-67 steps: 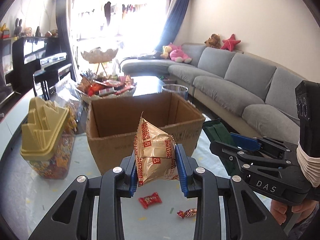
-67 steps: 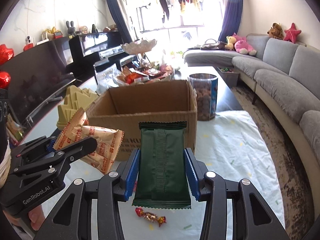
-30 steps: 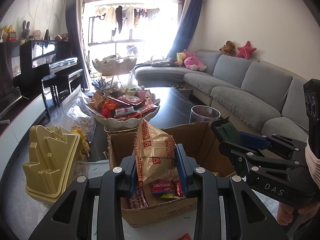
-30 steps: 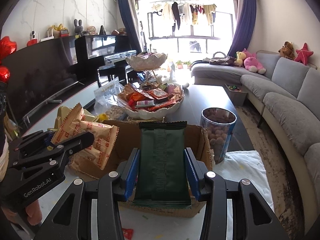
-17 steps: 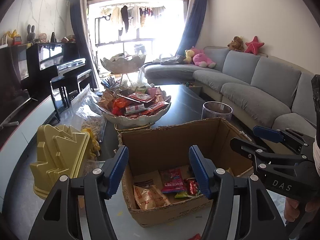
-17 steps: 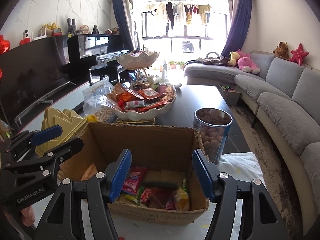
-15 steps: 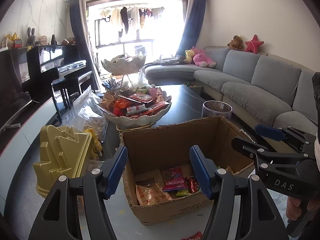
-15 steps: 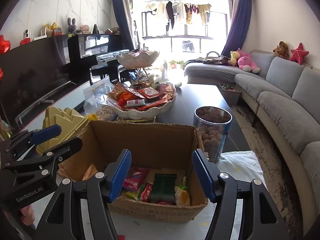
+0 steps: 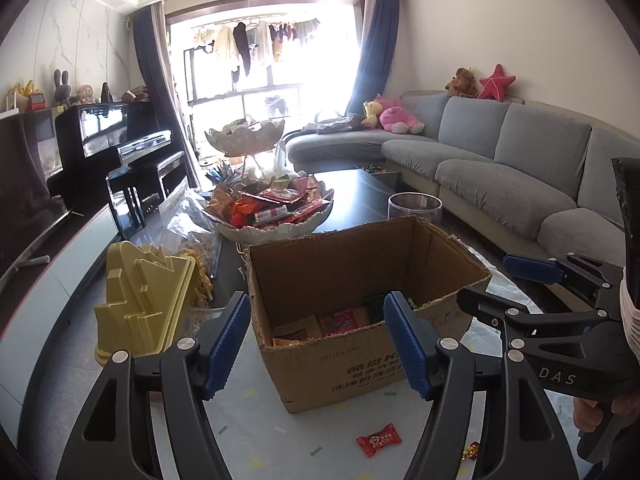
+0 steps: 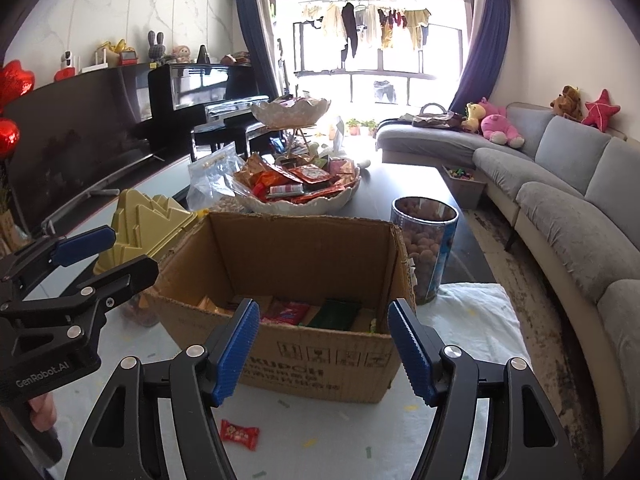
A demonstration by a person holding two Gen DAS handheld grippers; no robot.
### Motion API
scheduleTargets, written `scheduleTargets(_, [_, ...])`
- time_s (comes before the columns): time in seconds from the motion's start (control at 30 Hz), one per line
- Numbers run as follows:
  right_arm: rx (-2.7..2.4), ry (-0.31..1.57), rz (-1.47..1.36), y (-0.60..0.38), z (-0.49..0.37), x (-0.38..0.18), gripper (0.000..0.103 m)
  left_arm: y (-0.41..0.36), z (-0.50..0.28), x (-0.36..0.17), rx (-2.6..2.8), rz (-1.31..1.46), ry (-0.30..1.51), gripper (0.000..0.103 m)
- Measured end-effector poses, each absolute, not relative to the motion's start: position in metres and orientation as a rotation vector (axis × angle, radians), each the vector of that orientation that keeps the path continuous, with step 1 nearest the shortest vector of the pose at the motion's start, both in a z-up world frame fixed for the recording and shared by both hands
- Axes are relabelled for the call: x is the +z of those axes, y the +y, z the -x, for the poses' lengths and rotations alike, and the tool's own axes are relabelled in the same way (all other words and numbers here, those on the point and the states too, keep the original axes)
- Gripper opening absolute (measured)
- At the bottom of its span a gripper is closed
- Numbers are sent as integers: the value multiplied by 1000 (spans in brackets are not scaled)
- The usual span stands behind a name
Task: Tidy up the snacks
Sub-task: 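Move both open grippers back down to the two candies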
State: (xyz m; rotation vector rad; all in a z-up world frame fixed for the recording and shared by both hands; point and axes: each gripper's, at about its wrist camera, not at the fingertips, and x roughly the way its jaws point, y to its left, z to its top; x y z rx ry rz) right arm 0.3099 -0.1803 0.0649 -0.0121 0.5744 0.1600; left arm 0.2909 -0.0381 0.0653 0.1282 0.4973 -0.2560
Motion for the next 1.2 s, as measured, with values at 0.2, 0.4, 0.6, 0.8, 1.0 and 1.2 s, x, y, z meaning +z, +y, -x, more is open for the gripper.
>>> scheduleTargets(0.2, [167,587,20,-180,-288,58,68,-39,-271,61,-265,-144,511,69])
scheduleTargets(0.4, [167,607,27,-181,-268,50,68,-40,-252,52,-278,-158,533,69])
scheduleTargets(0.6, [170,638,38,-181,-251,40,68,-43,-235,39,-298,-171,563,69])
scheduleTargets(0.8, [184,689,47,-180,-238,24,68,-47,-223,22,-320,-180,612,69])
scheduleTargets(1.0, [204,762,51,-179,-229,0,68,-48,-217,3,-325,-200,661,69])
scheduleTargets(1.2, [201,836,61,-178,-223,-25,68,-50,-217,-20,-334,-218,716,69])
